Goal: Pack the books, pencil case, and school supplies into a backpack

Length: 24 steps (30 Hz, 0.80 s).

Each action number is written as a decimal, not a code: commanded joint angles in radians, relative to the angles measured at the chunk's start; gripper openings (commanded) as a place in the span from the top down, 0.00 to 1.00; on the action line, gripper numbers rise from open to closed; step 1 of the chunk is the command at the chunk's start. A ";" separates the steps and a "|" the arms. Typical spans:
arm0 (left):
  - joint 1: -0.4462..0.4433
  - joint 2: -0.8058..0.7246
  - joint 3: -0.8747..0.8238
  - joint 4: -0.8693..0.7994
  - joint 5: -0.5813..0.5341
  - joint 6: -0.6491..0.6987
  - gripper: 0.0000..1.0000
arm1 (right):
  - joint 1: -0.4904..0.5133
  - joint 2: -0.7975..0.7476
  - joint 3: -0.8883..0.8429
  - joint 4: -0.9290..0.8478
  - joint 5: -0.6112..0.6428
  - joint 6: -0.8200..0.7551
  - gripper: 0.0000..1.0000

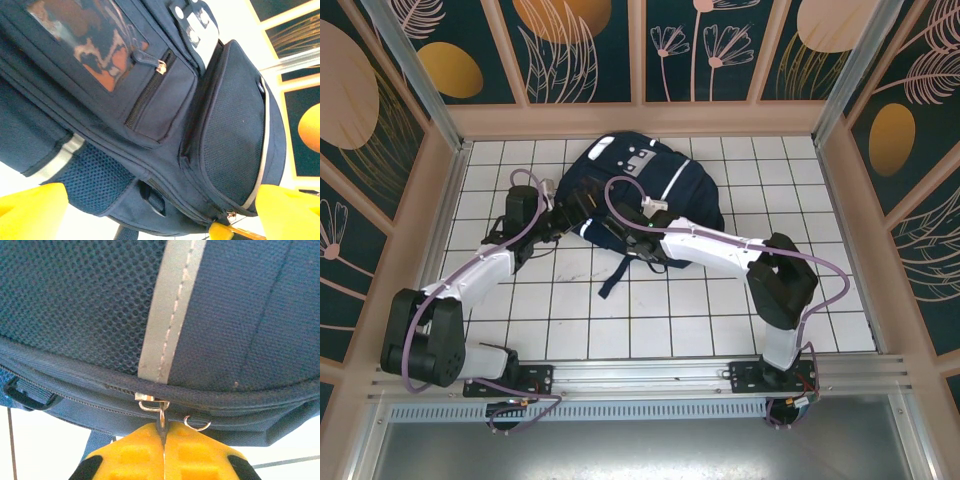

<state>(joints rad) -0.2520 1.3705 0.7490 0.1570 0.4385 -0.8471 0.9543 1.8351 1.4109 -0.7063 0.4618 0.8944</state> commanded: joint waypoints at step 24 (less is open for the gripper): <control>-0.193 0.272 0.107 0.268 0.063 -0.282 0.59 | -0.058 -0.193 -0.181 0.075 -0.013 -0.121 1.00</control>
<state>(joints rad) -0.4435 1.6138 0.8154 0.4011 0.4938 -1.1206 0.9157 1.7023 1.2499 -0.6006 0.4274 0.7895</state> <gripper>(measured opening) 0.406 0.052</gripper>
